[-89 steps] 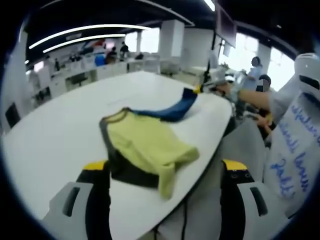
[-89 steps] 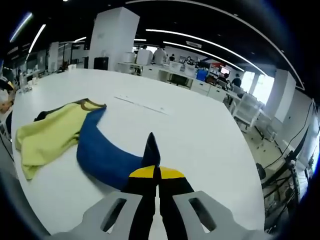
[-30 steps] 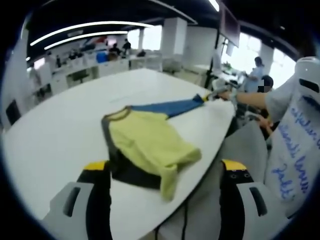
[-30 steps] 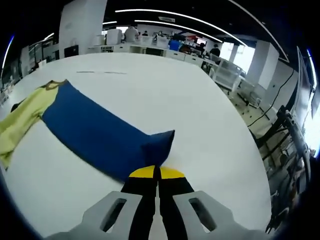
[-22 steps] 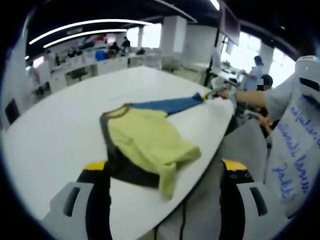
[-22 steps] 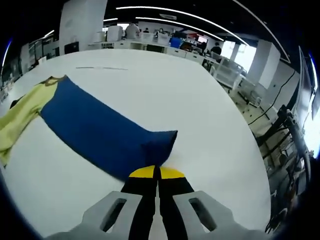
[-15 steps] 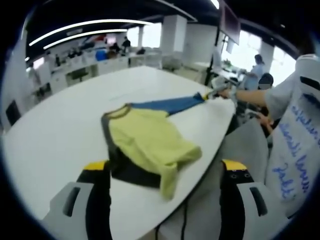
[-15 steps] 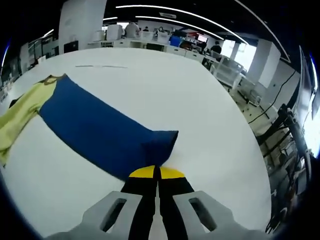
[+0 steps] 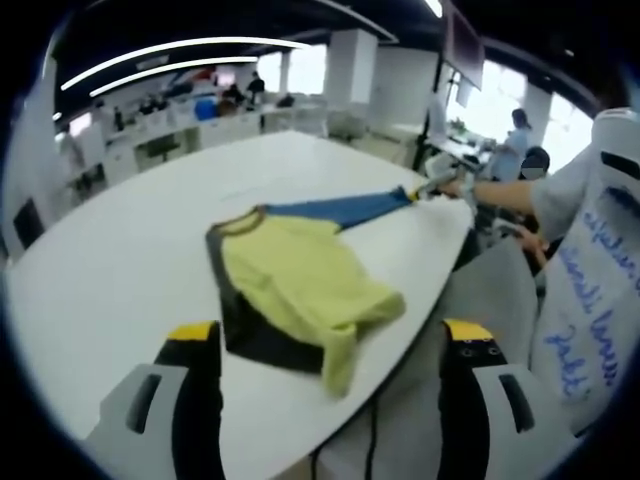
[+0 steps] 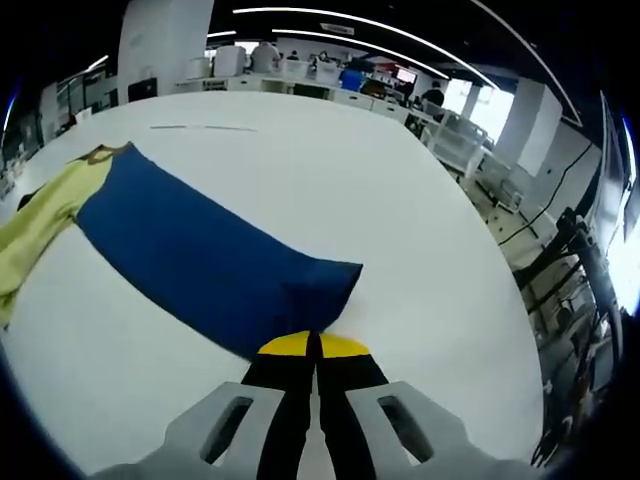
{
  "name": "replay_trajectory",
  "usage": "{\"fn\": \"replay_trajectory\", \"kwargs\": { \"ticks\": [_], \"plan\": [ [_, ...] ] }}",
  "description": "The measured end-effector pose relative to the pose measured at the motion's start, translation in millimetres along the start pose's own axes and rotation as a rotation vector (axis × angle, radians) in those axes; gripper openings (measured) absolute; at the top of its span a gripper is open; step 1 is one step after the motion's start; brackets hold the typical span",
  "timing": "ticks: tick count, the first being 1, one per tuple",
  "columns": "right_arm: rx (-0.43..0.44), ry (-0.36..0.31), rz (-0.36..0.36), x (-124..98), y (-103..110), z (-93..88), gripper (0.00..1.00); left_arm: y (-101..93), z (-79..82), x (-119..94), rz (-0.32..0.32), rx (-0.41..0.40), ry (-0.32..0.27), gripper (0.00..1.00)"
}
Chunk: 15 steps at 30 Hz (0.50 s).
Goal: Fold the garment on the visible template until the final outline fits inside the template.
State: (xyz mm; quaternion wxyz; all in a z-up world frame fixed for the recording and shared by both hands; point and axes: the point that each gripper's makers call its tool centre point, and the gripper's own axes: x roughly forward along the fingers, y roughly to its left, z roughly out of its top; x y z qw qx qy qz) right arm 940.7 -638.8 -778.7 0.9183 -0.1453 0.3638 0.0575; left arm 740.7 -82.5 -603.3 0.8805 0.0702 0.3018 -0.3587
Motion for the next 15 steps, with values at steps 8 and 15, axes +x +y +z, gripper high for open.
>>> {"fn": "replay_trajectory", "kwargs": {
  "ticks": [8,15],
  "plan": [
    [0.003,-0.021,-0.024,-6.1,-2.9,6.5,0.03,-2.1,-0.1,1.4,-0.005,-0.005,-0.010,0.85],
    [0.029,-0.041,-0.047,-13.1,-13.8,10.3,0.10,-2.9,-0.9,1.7,-0.003,0.003,-0.008,0.85]
  ]
}}
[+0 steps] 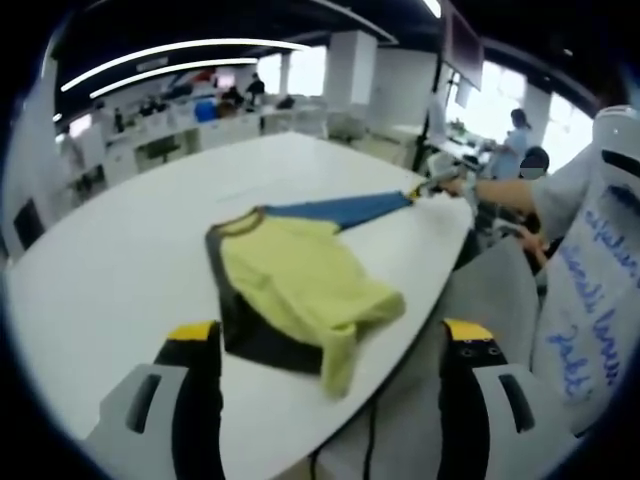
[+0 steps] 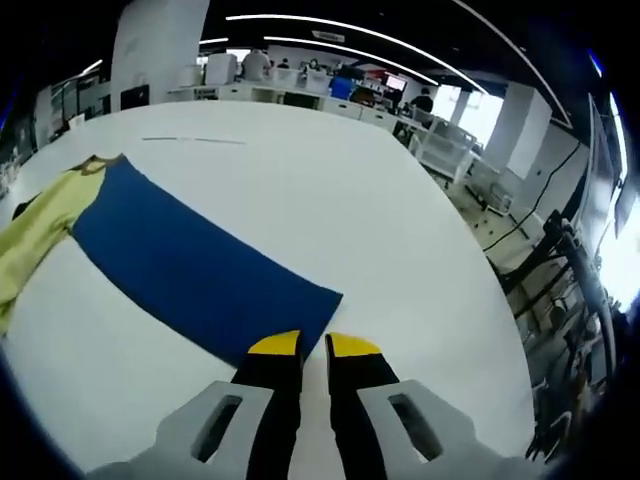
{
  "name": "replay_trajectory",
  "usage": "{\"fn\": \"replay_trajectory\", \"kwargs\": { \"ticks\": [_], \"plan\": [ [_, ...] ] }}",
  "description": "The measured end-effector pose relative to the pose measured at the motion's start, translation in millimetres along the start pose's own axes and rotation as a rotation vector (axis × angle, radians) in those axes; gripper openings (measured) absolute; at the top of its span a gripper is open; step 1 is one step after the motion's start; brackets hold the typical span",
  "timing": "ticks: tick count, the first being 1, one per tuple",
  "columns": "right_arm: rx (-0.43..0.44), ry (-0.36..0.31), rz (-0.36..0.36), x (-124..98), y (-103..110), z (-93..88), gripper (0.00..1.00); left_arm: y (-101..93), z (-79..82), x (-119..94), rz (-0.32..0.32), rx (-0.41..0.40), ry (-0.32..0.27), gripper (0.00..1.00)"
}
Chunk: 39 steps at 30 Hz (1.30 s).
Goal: Fold the garment on the visible template until the final outline fits inside the template.
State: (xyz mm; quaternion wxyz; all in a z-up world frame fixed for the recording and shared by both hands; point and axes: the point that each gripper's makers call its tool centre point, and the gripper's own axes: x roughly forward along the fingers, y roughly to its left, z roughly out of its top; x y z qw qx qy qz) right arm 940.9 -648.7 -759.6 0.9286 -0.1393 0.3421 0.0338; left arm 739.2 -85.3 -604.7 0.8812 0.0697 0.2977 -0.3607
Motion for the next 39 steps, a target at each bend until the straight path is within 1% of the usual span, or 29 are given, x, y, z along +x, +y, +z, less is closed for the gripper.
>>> {"fn": "replay_trajectory", "kwargs": {
  "ticks": [3,7,9,11,14,15,18,20,26,28,30,32,34,36,39],
  "plan": [
    [0.002,-0.002,0.000,-0.9,-3.2,0.5,0.13,-0.3,1.2,0.7,-0.001,0.005,-0.002,0.85],
    [0.001,-0.016,-0.009,-4.7,-6.0,-0.4,0.13,-0.2,2.6,1.6,0.002,0.007,-0.005,0.84],
    [0.016,-0.019,-0.003,-5.0,-5.5,-1.9,0.17,0.3,2.3,1.8,0.009,0.012,-0.001,0.85],
    [0.019,-0.022,-0.004,-5.7,-4.5,-2.1,0.22,-1.9,3.2,2.0,0.003,0.016,-0.003,0.84],
    [0.011,-0.036,-0.004,-7.0,-4.7,0.4,0.23,-3.6,4.6,1.9,0.000,0.020,-0.007,0.84],
    [0.015,-0.041,-0.002,-8.5,-3.7,1.4,0.25,-3.7,5.4,1.9,-0.001,0.020,-0.011,0.84],
    [0.023,-0.056,0.011,-10.5,0.9,4.5,0.34,-3.6,6.4,2.1,-0.002,0.020,-0.017,0.84],
    [0.005,-0.067,0.013,-12.9,4.5,7.0,0.35,-4.3,5.9,2.2,-0.006,0.019,-0.018,0.84],
    [-0.009,-0.066,0.030,-17.1,18.0,8.3,0.45,-3.9,3.6,0.2,-0.007,0.018,-0.020,0.84],
    [0.001,-0.076,0.034,-18.2,20.2,9.7,0.49,-3.6,2.9,-1.1,-0.008,0.019,-0.021,0.84],
    [0.040,-0.084,0.067,-19.0,28.3,11.0,0.53,-4.0,3.6,-2.0,-0.013,0.015,-0.030,0.84],
    [0.042,-0.084,0.086,-16.9,31.4,12.8,0.59,-4.3,4.4,-2.6,-0.016,0.009,-0.038,0.84],
    [0.020,-0.086,0.091,-16.6,34.6,14.7,0.60,-3.8,3.9,-2.7,-0.014,0.013,-0.036,0.84],
    [0.016,-0.091,0.094,-19.7,38.2,16.7,0.59,-3.6,3.3,-3.4,-0.014,0.015,-0.034,0.84],
    [0.018,-0.113,0.118,-28.1,51.0,22.0,0.66,-3.5,3.8,-5.4,-0.016,0.017,-0.039,0.84]
  ]
}}
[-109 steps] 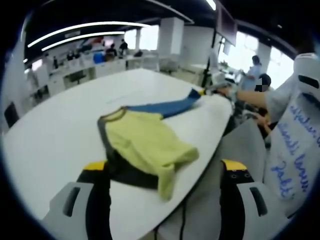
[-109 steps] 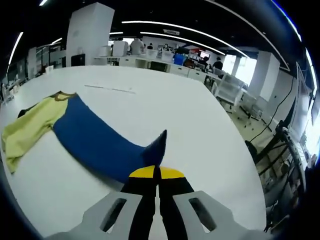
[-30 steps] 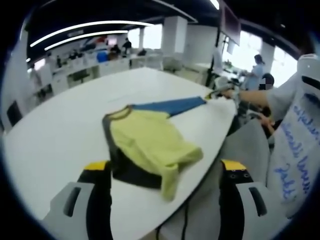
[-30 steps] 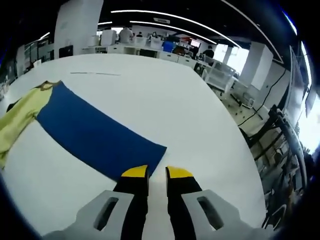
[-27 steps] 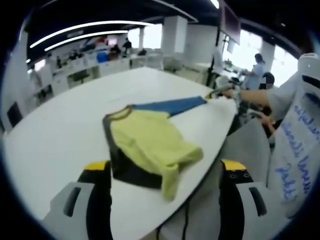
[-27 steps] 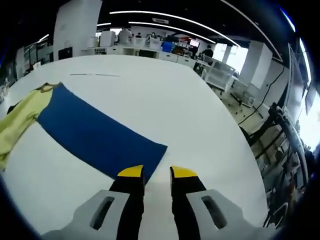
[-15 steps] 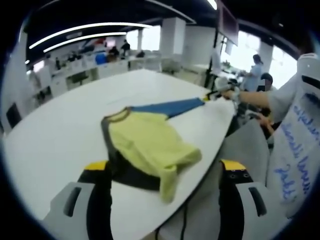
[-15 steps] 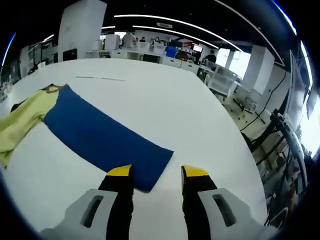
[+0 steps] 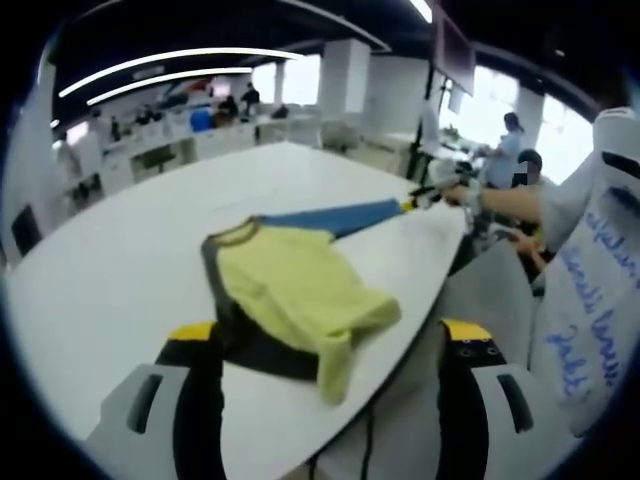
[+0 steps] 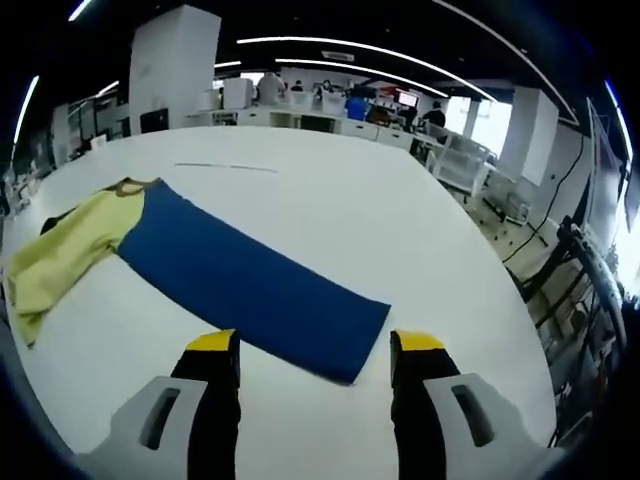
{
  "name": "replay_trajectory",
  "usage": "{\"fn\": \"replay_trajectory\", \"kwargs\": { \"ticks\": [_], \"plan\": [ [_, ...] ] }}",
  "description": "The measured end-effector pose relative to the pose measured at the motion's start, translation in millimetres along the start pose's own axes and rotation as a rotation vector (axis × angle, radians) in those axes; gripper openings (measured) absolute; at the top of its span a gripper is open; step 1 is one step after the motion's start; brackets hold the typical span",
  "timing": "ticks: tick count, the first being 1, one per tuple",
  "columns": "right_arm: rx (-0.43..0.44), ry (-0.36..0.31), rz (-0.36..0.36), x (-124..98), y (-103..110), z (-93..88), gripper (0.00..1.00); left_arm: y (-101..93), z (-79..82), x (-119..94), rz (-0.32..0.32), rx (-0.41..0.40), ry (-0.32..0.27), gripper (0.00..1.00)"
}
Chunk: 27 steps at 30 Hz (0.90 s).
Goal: Fold the garment on the visible template until the final outline fits inside the template.
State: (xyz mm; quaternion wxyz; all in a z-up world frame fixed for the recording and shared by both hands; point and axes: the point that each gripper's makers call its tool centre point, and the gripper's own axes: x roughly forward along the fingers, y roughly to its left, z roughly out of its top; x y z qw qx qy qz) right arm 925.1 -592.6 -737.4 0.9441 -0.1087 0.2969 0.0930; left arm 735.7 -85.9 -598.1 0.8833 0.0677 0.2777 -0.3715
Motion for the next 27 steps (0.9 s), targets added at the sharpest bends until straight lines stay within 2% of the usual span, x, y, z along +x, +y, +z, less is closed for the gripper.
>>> {"fn": "replay_trajectory", "kwargs": {
  "ticks": [2,6,14,17,21,22,27],
  "plan": [
    [-0.012,-0.018,0.015,-3.0,8.2,3.4,0.72,0.8,-0.4,-0.8,0.002,0.002,0.001,0.84],
    [0.021,-0.041,0.041,-4.6,16.0,6.7,0.80,0.3,-0.1,-1.9,-0.002,0.004,-0.005,0.84],
    [-0.013,-0.081,0.059,-17.1,31.9,19.8,0.90,0.1,-1.3,-3.6,-0.006,0.003,-0.013,0.84],
    [0.009,-0.111,0.103,-23.6,44.2,28.6,0.93,1.4,-2.3,-3.9,-0.005,-0.001,-0.018,0.84],
    [-0.028,-0.137,0.110,-31.7,54.2,37.1,0.94,1.9,-2.1,-3.6,-0.007,-0.003,-0.024,0.84],
    [-0.052,-0.159,0.124,-34.6,60.0,41.7,0.95,1.6,-2.1,-3.5,-0.009,-0.003,-0.025,0.84],
    [-0.092,-0.186,0.184,-48.2,88.8,49.2,1.00,3.3,-2.6,-2.9,-0.010,-0.004,-0.026,0.84]
  ]
}}
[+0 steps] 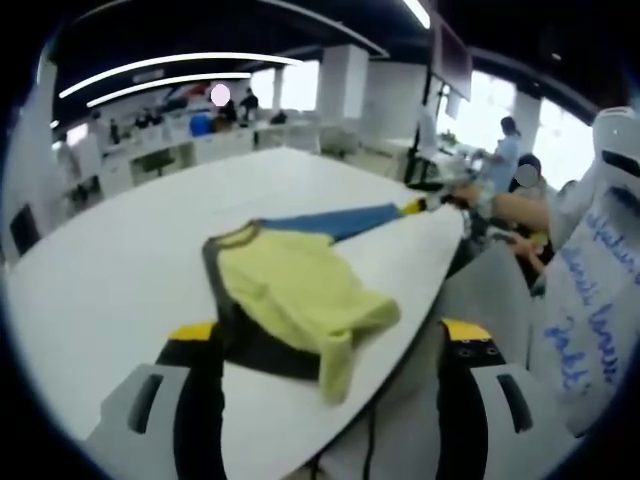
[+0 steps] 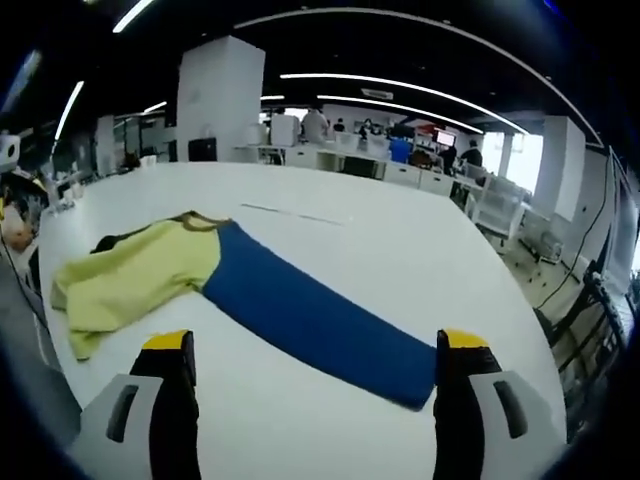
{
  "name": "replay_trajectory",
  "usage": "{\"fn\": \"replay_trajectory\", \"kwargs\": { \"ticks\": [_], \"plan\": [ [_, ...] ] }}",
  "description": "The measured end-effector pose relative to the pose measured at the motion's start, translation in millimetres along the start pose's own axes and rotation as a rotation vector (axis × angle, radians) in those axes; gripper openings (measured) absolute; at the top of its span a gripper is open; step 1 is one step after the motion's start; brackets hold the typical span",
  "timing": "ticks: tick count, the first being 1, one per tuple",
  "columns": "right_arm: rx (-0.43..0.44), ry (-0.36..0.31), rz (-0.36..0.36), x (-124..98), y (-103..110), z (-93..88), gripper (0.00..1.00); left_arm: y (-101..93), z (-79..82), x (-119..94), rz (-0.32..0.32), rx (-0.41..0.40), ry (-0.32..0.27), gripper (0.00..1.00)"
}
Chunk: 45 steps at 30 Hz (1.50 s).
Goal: Fold the garment on the visible template until the final outline fits inside the template.
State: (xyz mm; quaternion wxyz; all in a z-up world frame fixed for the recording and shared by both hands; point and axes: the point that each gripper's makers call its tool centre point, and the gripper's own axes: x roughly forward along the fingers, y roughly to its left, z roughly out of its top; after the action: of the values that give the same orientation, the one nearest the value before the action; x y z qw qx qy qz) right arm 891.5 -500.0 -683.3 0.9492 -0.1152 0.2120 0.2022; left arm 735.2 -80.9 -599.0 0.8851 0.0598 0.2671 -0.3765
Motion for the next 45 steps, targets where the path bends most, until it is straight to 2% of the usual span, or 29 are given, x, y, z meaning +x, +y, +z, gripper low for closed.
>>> {"fn": "replay_trajectory", "kwargs": {
  "ticks": [8,15,21,29,34,45],
  "plan": [
    [0.006,-0.065,0.078,-13.2,33.4,24.1,1.00,1.1,-2.0,-0.7,-0.001,-0.003,-0.004,0.83],
    [-0.014,-0.086,0.162,-26.0,68.2,44.6,1.00,0.9,-5.1,-1.5,-0.001,-0.009,-0.005,0.84],
    [-0.072,-0.130,0.226,-38.4,100.8,65.8,1.00,1.2,-8.0,-3.3,-0.001,-0.016,-0.003,0.84],
    [-0.128,-0.119,0.268,-52.9,133.3,77.2,1.00,1.1,-9.3,-2.3,-0.008,-0.020,-0.005,0.84],
    [-0.102,-0.159,0.297,-64.5,150.4,90.7,1.00,4.3,-12.0,1.6,0.008,-0.015,0.009,0.84],
    [-0.148,-0.152,0.318,-78.2,170.4,93.9,1.00,2.9,-12.8,-0.7,0.005,-0.031,-0.004,0.86]
  ]
}}
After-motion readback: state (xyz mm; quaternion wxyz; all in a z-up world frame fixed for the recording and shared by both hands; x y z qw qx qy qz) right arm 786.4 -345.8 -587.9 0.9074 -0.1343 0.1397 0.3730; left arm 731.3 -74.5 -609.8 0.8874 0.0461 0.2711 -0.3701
